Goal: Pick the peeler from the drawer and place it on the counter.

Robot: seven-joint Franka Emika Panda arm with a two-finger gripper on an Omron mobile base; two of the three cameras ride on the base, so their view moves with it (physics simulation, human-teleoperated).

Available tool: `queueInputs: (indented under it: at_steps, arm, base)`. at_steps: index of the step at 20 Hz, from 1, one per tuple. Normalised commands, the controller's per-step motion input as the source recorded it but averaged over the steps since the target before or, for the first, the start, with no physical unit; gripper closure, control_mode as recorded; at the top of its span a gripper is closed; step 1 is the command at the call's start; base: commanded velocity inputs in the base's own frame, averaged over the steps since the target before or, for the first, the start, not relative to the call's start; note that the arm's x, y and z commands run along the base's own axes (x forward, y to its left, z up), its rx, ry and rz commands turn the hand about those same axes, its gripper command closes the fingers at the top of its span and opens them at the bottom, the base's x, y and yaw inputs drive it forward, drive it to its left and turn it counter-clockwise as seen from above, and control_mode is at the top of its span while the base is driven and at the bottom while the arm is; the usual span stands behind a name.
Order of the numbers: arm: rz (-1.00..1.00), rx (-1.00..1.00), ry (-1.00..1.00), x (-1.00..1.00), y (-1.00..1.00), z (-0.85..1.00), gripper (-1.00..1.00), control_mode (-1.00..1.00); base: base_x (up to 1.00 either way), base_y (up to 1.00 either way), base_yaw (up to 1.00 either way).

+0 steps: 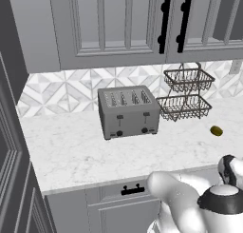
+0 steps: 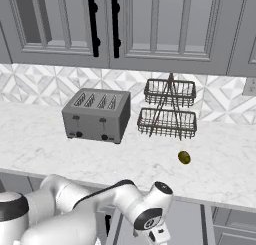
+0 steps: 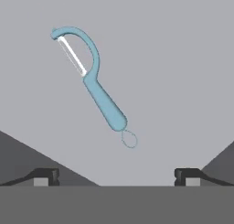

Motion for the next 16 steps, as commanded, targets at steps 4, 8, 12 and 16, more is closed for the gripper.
queueInputs:
  at_steps: [4,8,12,16]
  arm:
    - [0.14,0.00,0.00,0.26,-0.02,-0.59,-1.00,-1.00]
    - [0.10,0.00,-0.06,0.00,0.00,-0.55,-1.00,-1.00]
    - [0.06,0.00,-0.07,0.00,-0.01,-0.32,-1.00,-1.00]
    - [0.09,-0.01,-0.07,0.00,-0.09,-0.38,-1.00,-1.00]
  base:
    - [0.00,0.00,0.00]
    - [0.00,0.00,0.00]
    - [0.00,0.00,0.00]
    - [0.00,0.00,0.00]
